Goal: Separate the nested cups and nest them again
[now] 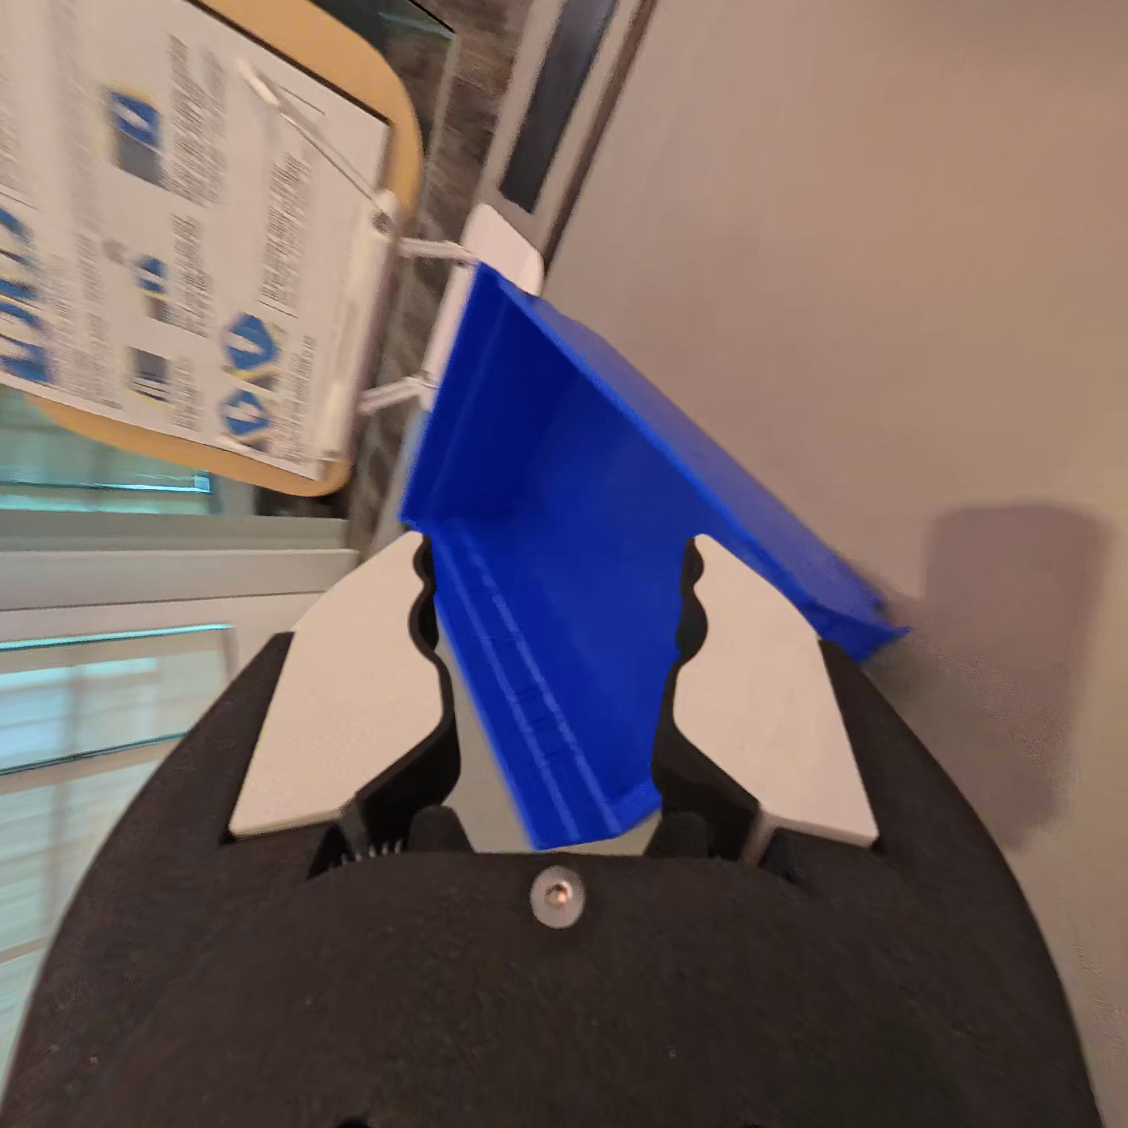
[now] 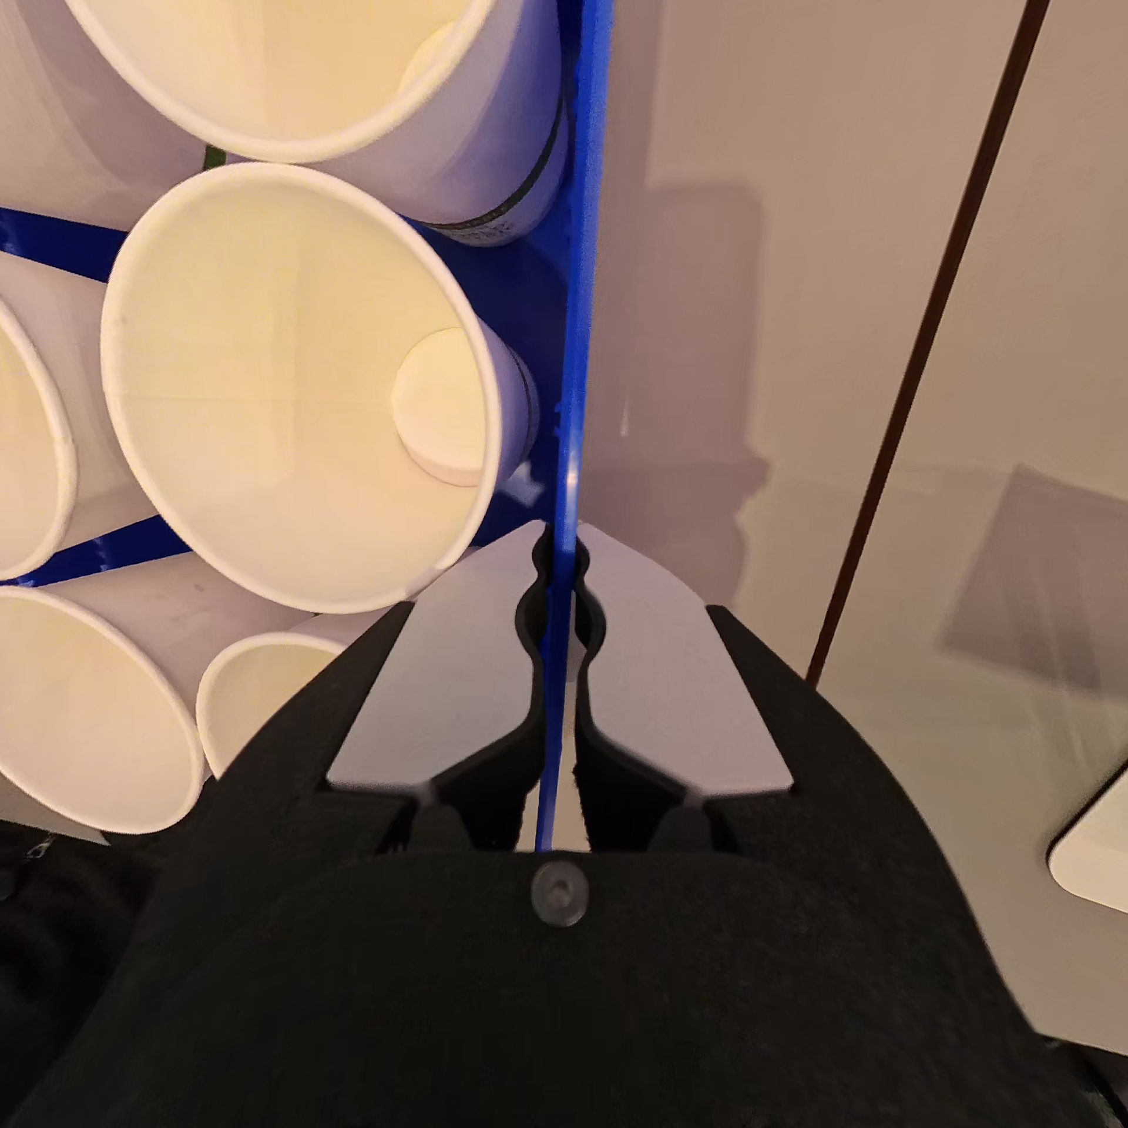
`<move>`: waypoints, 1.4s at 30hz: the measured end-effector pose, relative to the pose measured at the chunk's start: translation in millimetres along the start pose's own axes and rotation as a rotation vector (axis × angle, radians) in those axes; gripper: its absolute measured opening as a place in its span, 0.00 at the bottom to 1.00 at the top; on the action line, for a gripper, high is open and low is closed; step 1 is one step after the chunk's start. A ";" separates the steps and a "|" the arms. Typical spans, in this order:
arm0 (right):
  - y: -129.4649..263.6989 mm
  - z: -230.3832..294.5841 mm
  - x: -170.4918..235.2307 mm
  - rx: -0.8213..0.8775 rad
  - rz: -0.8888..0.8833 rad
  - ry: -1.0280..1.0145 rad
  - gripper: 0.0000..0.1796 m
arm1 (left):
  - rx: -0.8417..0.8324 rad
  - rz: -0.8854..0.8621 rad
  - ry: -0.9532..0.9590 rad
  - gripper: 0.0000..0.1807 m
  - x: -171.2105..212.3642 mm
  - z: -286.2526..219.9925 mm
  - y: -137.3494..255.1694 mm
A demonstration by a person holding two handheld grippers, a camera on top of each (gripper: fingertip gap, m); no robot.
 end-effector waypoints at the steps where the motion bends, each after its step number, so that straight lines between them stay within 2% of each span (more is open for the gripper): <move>1: -0.1 -0.1 0.1 -0.009 -0.004 -0.008 0.02 | -0.046 -0.008 -0.040 0.43 -3.0 7.0 6.3; 7: -0.3 -1.5 0.7 -0.055 -0.032 -0.059 0.02 | -0.144 -0.031 -0.161 0.45 -7.3 24.2 24.4; 12: 0.9 -1.4 1.8 -0.091 -0.038 -0.109 0.02 | -0.074 0.022 -0.154 0.45 20.1 25.8 13.3; 16: 6.8 4.4 0.2 -0.134 -0.040 -0.132 0.02 | -0.033 0.075 -0.111 0.46 69.4 35.7 2.0; 21: 21.3 10.1 -6.4 -0.145 -0.045 -0.134 0.02 | -0.022 0.158 -0.044 0.46 149.8 54.9 -3.8; 30: 59.5 33.5 -17.1 -0.137 -0.065 -0.116 0.02 | -0.057 0.301 0.165 0.46 293.2 87.7 19.8; 36: 101.5 102.0 -41.2 -0.096 -0.064 -0.032 0.02 | -0.096 0.353 0.295 0.46 364.7 111.8 35.9; 42: 122.3 239.9 -80.9 -0.126 -0.056 0.130 0.02 | -0.059 0.378 0.377 0.46 420.3 115.1 30.7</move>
Point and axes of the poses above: each gripper's, where its closed fingertips meet, y back along the fingers, x out of its underside, z = x × y across the jaws, the point moved 3 cm from there along y, back along the fingers, and after that the axes turned 1 degree about z, right-handed, at the moved point
